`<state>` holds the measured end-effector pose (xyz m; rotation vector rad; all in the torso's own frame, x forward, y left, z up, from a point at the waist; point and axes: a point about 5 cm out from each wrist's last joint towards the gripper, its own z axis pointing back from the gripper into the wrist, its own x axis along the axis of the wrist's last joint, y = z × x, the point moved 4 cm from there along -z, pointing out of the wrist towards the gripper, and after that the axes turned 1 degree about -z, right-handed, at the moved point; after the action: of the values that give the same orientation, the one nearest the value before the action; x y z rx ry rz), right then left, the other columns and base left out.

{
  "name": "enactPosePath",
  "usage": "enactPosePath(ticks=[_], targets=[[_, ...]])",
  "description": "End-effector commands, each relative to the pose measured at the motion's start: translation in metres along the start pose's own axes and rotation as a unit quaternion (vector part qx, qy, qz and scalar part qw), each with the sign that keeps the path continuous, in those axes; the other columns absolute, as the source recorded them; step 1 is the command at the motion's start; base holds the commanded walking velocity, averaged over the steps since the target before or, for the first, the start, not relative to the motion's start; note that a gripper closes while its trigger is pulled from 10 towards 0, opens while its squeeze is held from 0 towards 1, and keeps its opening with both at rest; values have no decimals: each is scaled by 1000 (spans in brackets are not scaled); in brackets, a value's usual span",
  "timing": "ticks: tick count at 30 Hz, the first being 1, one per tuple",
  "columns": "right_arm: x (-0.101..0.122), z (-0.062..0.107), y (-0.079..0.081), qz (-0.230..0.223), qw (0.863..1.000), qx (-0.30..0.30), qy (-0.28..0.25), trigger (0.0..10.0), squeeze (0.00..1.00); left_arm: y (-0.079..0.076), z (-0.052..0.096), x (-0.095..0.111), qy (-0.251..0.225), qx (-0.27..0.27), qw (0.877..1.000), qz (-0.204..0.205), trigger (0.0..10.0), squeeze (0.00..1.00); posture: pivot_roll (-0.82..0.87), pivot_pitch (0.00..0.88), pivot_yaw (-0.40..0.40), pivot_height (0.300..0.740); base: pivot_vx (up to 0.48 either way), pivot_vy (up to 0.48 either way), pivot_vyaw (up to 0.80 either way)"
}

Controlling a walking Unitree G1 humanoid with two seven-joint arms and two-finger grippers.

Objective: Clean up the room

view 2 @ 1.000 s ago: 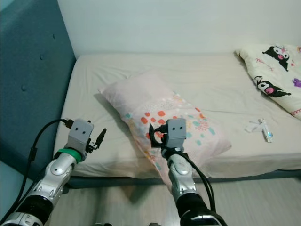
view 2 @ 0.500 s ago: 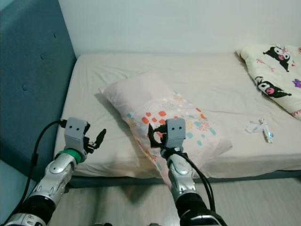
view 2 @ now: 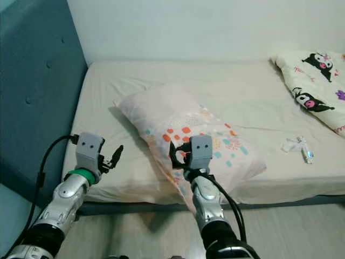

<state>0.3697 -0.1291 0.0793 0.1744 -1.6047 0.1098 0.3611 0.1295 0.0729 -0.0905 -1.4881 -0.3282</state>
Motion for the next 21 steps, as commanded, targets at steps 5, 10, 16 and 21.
enactPosePath(ticks=[5, 10, 16, 21], targets=[[2, -1, -1, 4, 1000, 0, -4, 10000, 0, 4, 3, -10, 20, 6, 1000, -11, 10000, 0, 23, 37, 55, 735, 0, 0, 0], [2, 0, -3, 7, 1000, -2, -5, 10000, 0, 3, 4, -12, 23, 7, 1000, 1, 10000, 0, 21, 45, 52, 735, 0, 0, 0], [11, -4, -6, 30, 999, -4, -15, 10000, 0, 5, -3, -3, 16, 18, 999, 34, 10000, 0, 18, 50, 49, 735, 0, 0, 0], [20, -8, -15, 27, 999, -19, -25, 10000, 0, 2, -6, 2, 8, 16, 1000, 25, 10000, 0, 19, 55, 45, 735, 0, 0, 0]])
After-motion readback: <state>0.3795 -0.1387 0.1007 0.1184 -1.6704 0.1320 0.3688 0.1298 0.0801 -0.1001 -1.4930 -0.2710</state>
